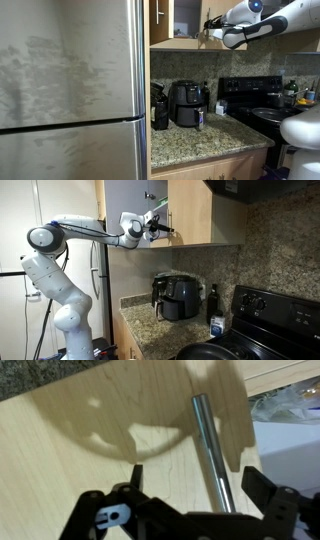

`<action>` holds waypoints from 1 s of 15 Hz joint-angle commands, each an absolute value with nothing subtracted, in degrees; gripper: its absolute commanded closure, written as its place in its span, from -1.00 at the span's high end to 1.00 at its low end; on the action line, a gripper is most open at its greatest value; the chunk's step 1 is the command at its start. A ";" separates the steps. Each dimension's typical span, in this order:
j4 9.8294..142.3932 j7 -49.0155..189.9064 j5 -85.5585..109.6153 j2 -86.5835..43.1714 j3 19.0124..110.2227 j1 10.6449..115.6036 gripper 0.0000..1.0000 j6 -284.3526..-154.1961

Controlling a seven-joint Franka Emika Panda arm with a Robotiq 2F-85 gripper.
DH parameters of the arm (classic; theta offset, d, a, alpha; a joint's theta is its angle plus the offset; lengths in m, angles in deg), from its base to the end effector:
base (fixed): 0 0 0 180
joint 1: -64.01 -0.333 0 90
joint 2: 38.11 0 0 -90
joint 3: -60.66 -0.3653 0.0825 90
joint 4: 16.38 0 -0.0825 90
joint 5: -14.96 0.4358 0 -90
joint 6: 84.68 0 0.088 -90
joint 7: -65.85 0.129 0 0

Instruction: Open the right door of the top cabinet

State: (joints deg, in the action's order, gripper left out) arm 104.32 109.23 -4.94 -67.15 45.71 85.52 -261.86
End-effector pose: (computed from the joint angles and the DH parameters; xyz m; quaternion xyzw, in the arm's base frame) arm 0.4833 0.0194 0.8208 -0.7180 0.1669 -0.6747 0.0367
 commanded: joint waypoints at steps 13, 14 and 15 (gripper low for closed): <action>107.38 112.48 -4.47 -71.77 45.11 83.03 0.20 -261.85; 107.58 113.21 -4.56 -72.20 44.83 83.69 0.04 -261.98; 107.76 113.89 -4.63 -72.63 44.68 84.22 -0.07 -261.93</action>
State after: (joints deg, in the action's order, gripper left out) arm 105.95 111.80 -4.72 -70.38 45.79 81.75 -262.26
